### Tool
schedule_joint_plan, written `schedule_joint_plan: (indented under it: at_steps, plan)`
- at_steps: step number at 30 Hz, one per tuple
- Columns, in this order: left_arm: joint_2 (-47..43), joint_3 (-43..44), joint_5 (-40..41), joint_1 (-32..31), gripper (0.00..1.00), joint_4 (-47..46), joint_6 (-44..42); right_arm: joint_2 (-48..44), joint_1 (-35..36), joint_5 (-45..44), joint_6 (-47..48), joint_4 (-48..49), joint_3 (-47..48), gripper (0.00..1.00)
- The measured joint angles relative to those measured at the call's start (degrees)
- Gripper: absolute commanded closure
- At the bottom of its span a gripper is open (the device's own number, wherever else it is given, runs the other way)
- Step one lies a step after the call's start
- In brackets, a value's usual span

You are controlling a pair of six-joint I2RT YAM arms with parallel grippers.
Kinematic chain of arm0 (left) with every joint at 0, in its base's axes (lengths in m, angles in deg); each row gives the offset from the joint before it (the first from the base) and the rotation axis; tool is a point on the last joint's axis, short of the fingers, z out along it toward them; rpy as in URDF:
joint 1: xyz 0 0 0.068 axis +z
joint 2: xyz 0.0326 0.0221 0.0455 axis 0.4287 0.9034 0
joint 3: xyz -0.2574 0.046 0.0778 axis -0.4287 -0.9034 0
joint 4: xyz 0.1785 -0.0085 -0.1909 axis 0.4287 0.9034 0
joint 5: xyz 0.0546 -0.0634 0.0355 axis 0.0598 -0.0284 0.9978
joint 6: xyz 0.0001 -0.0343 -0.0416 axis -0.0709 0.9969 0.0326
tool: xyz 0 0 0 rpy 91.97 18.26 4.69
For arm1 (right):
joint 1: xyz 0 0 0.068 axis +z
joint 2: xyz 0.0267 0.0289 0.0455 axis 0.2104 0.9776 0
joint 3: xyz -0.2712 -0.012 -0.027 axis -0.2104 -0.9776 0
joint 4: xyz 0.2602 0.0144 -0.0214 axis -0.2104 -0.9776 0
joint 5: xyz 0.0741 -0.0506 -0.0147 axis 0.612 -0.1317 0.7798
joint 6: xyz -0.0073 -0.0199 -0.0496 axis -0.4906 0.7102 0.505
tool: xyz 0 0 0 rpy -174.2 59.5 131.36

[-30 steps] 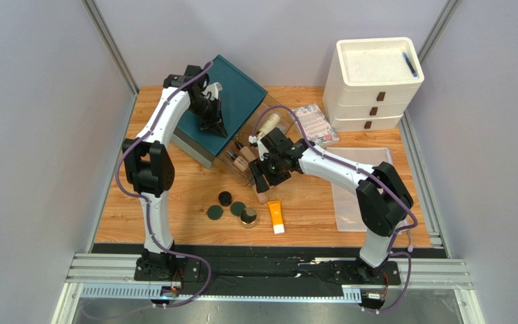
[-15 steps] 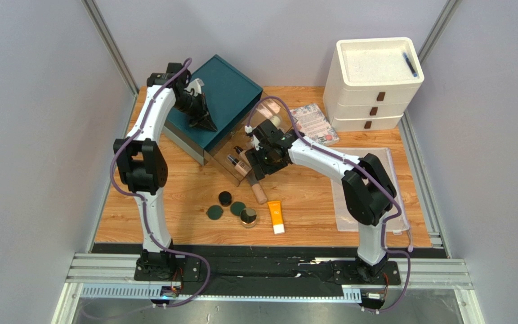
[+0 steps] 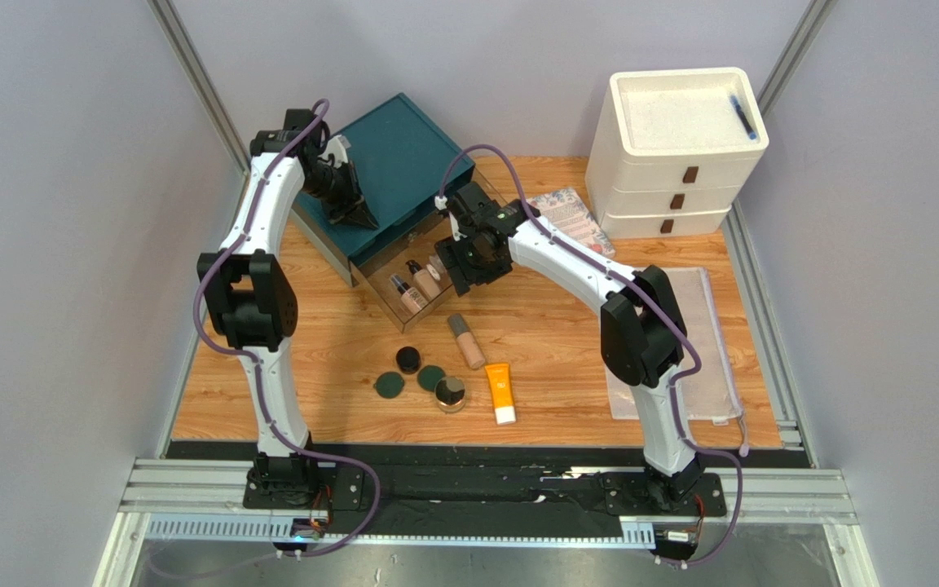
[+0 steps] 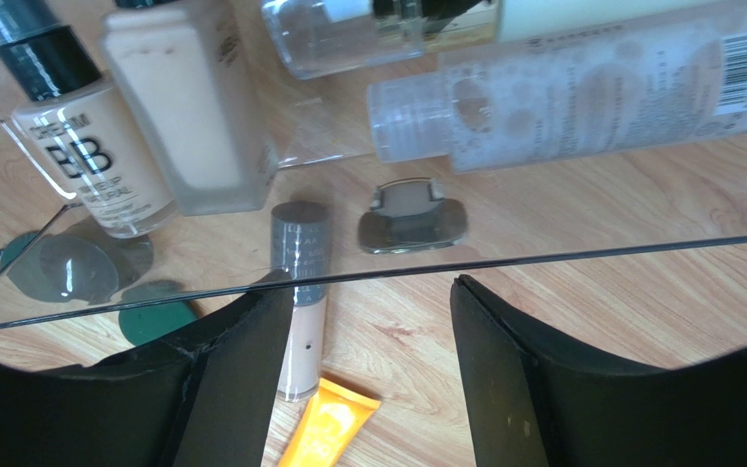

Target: Organize the makeup

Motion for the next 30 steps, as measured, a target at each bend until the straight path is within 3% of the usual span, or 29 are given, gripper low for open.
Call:
schedule_joint_plan:
  at_steps: [7,10,18,30]
  plan:
    - [0.00,0.46,-0.07,1.25,1.00,-0.09,0.76,2.43,-2.01,0.96,-0.24,-4.13,8.24,0.34]
    - [0.00,1.73,-1.22,1.33,1.00,0.59,1.18,2.51,-2.36,0.83,-1.29,0.26,10.16,0.34]
    - [0.02,5.95,-2.14,1.46,1.00,0.63,2.93,2.56,-3.21,1.20,-2.27,4.98,11.04,0.34]
    - [0.02,6.03,3.65,7.19,1.00,-8.92,13.16,2.58,-3.98,1.46,-2.99,5.53,11.04,0.34]
